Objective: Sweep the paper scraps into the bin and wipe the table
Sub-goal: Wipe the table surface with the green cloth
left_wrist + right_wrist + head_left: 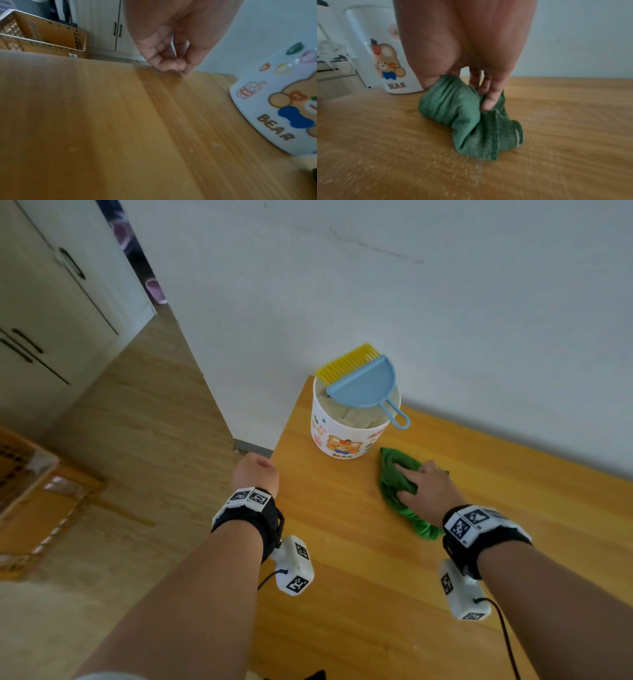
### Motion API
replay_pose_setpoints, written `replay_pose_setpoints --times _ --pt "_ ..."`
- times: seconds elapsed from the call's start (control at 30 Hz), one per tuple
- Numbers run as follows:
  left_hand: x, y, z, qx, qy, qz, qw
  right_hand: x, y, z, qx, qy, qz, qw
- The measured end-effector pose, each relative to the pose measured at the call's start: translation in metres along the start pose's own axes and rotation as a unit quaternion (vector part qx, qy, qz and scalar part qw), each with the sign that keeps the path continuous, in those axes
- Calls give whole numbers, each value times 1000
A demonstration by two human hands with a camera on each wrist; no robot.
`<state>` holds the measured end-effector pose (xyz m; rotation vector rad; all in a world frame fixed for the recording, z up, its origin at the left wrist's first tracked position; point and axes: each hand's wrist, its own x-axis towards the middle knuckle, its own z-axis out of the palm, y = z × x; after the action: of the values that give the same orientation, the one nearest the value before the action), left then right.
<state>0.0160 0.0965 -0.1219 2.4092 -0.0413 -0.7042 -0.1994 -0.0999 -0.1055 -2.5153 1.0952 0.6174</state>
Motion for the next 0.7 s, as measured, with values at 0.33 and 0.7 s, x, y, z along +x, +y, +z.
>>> replay_pose_setpoints --times 0.33,0.7 --pt "-21 -59 -34 -49 -26 -42 998 -11 -49 11 -34 0 -55 998" --pt "-34 -91 -46 -140 -41 -66 987 -10 -145 31 -62 -26 -160 985"
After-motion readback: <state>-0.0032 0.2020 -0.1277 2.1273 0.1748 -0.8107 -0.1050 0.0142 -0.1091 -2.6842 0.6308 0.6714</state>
